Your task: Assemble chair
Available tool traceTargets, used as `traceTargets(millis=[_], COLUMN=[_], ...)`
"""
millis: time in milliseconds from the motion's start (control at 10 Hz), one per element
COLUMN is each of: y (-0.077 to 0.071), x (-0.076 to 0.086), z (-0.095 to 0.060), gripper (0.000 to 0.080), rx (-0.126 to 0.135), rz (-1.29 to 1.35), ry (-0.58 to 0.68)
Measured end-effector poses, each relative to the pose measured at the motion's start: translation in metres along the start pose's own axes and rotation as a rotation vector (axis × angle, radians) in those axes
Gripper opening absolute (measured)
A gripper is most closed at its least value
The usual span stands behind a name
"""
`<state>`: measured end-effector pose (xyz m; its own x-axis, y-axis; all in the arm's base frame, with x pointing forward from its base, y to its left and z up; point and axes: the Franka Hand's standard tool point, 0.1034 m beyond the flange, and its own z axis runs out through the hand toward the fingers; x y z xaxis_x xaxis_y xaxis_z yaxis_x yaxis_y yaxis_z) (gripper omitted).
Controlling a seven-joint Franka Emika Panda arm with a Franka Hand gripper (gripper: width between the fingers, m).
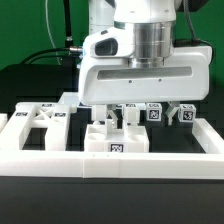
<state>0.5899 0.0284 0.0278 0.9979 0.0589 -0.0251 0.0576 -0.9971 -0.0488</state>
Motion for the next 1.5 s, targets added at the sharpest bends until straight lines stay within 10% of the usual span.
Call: traceTargets(millis=[600, 1100, 1500], y=[-0.004, -0.004, -0.004], x=[-0.012, -0.012, -0.012], z=[0.02, 0.02, 0.02], gripper=[0.063, 0.0093, 0.0032], rx=[0.008, 0.008, 0.008], rz=[0.005, -0.005, -0.006], ry=[-0.01, -0.01, -0.009])
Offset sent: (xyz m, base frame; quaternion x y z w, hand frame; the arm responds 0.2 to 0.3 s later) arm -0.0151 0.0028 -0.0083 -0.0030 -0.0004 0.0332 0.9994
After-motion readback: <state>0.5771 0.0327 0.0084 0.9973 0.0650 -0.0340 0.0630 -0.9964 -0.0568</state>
